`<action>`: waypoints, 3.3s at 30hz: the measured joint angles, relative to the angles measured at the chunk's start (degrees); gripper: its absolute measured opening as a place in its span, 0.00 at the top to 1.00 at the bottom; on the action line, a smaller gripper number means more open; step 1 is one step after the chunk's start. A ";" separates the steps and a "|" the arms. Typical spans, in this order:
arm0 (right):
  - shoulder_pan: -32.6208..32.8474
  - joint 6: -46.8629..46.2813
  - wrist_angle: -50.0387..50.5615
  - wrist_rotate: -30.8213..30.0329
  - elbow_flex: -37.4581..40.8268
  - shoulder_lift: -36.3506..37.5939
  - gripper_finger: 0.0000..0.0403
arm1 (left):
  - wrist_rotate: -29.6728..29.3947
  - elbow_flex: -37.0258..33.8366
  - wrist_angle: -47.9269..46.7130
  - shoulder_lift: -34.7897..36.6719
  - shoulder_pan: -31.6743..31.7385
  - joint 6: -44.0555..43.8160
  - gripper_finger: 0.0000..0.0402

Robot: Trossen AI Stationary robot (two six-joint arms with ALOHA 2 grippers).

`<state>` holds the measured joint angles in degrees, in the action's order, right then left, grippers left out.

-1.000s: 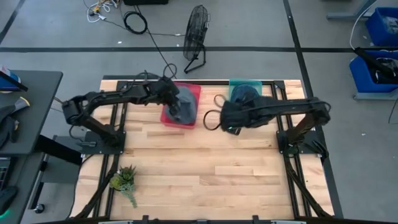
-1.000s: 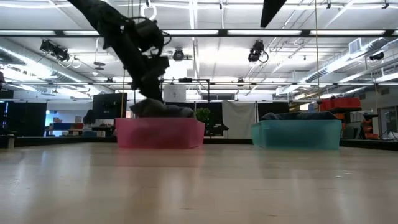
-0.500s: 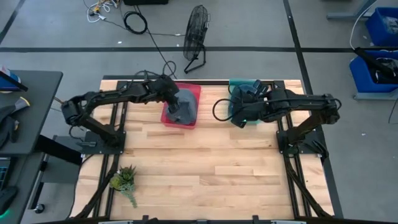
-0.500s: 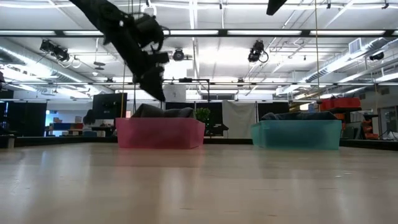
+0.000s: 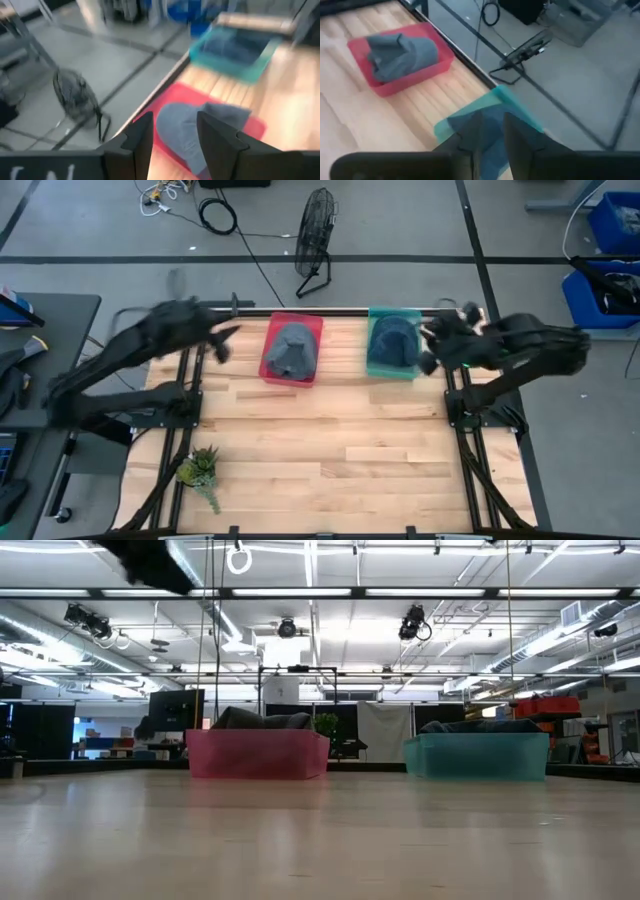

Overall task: Pick & Place hat
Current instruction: Return to Home Position

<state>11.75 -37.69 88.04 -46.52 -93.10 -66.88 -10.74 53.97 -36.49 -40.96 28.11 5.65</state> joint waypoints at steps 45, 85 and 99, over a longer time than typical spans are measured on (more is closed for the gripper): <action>0.59 36.78 -90.66 32.60 92.30 63.53 0.80 | 21.18 -53.44 59.62 27.84 -2.73 -9.78 0.64; -0.18 37.13 -90.78 32.02 92.19 63.90 0.80 | 21.03 -53.46 58.49 36.71 -17.50 -10.40 0.64; -0.20 37.15 -90.78 32.04 92.17 63.90 0.80 | 20.96 -53.48 58.80 40.82 -17.48 -10.51 0.64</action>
<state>11.55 -0.54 -2.74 -14.48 -0.93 -2.98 10.22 0.49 22.31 -0.14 10.63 -4.86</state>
